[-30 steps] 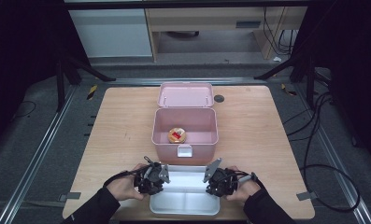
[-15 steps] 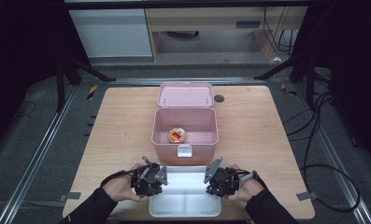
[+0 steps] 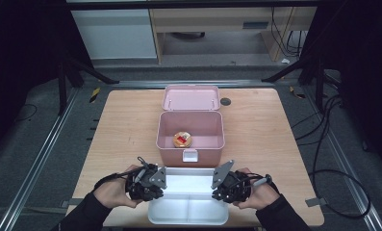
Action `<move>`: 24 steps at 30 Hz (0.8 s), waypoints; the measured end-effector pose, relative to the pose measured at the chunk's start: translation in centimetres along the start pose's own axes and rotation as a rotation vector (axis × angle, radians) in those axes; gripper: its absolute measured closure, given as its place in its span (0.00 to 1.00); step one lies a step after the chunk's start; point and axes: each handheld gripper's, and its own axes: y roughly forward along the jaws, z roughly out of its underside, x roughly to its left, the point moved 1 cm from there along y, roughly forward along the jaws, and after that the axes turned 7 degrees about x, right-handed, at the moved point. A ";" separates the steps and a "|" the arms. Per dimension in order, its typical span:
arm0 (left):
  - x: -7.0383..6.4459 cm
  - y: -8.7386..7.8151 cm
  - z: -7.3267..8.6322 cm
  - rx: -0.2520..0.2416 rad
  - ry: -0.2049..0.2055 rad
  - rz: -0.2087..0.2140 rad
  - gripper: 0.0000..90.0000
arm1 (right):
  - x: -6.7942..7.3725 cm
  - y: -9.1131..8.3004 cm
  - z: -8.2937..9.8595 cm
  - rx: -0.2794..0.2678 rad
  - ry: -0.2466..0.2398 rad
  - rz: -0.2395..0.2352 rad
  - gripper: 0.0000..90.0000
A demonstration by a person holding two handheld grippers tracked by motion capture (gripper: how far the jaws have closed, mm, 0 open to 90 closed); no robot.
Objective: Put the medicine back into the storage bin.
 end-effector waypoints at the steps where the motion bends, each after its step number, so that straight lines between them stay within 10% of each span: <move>1: 0.0 -0.3 -0.1 -0.005 -0.001 0.000 0.96 | 0.0 -0.4 -0.1 -0.005 -0.005 0.002 0.96; 24: 3.9 -7.1 -2.0 -0.041 0.016 -0.080 0.96 | -3.6 -7.6 -2.8 -0.062 -0.047 0.077 0.96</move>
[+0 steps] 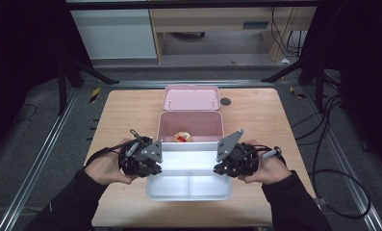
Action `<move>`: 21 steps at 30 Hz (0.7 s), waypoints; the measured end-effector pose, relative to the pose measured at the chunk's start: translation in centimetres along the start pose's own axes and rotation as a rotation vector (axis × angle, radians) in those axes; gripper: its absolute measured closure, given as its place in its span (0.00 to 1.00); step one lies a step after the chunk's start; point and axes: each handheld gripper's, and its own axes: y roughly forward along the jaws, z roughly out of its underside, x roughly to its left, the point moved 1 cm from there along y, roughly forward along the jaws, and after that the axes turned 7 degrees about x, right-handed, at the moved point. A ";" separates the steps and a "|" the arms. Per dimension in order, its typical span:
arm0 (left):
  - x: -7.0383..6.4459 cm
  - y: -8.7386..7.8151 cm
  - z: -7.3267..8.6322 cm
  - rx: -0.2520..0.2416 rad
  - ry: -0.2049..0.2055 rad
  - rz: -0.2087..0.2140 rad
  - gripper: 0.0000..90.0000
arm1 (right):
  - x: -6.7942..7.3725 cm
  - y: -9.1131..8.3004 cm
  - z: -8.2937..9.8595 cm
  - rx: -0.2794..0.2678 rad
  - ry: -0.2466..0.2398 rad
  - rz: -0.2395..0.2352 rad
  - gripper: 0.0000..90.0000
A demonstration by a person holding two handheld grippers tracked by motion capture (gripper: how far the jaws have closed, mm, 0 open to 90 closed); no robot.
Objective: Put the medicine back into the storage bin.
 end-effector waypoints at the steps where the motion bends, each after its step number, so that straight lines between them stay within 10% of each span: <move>1: 0.3 -0.2 -0.2 -0.006 0.006 -0.011 0.96 | -0.3 -0.3 -0.1 -0.004 0.003 0.009 0.95; 21: 9.1 -1.7 -2.3 -0.008 -0.015 -0.089 0.96 | -8.8 -2.6 -2.6 0.005 0.029 0.124 0.94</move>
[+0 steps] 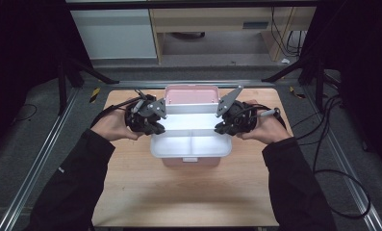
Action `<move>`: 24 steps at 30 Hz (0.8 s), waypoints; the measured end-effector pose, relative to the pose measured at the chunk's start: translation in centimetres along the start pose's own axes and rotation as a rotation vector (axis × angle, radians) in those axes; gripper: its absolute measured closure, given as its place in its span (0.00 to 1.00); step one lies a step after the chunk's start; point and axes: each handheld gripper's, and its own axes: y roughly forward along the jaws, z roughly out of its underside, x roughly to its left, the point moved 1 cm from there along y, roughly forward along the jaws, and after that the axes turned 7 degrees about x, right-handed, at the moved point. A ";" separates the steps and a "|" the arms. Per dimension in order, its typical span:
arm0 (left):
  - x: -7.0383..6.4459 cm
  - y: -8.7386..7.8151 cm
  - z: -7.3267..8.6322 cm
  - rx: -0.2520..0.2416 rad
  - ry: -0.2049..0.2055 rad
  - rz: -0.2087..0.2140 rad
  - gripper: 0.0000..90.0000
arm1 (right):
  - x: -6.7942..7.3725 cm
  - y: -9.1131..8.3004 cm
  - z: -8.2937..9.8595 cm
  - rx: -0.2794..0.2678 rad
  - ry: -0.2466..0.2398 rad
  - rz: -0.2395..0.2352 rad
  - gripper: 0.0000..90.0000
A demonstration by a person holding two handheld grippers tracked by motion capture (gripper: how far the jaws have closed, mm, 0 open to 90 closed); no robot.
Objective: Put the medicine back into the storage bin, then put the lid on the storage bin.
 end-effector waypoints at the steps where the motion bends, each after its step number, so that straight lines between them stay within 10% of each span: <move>1: 0.4 0.2 0.0 0.000 -0.002 -0.003 0.96 | -0.3 0.1 -0.1 0.004 -0.004 0.006 0.93; 24: 5.2 4.8 -0.5 0.099 -0.011 0.041 0.95 | -5.3 5.5 0.2 0.056 -0.003 -0.028 0.94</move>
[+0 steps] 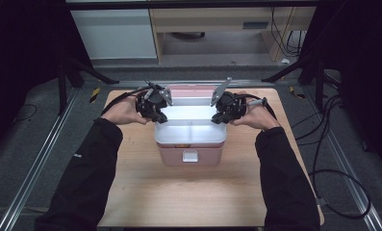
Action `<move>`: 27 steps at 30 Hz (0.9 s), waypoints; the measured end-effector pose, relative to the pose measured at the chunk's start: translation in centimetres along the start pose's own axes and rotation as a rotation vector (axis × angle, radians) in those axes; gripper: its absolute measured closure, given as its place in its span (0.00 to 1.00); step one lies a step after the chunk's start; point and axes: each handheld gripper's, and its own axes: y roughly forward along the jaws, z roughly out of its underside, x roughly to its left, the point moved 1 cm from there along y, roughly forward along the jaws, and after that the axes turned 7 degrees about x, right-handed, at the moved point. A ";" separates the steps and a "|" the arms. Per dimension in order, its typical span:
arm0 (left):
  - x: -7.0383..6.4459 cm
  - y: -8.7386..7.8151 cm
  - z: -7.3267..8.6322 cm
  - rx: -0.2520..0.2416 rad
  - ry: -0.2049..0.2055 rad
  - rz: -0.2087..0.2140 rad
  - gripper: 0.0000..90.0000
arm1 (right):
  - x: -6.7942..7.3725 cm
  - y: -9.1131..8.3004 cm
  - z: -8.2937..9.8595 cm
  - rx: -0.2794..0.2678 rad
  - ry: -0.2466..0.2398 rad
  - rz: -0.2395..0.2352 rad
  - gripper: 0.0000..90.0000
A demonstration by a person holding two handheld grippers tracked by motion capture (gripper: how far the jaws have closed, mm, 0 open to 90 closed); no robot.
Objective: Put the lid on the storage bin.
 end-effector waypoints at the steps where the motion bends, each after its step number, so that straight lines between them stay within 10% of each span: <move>1: 0.0 0.2 0.0 0.000 0.002 0.004 0.95 | 0.0 0.1 0.0 0.005 0.002 -0.003 0.94; 27: 0.8 4.2 0.7 0.022 0.007 0.103 0.95 | 0.2 4.1 1.3 0.033 0.054 -0.089 0.94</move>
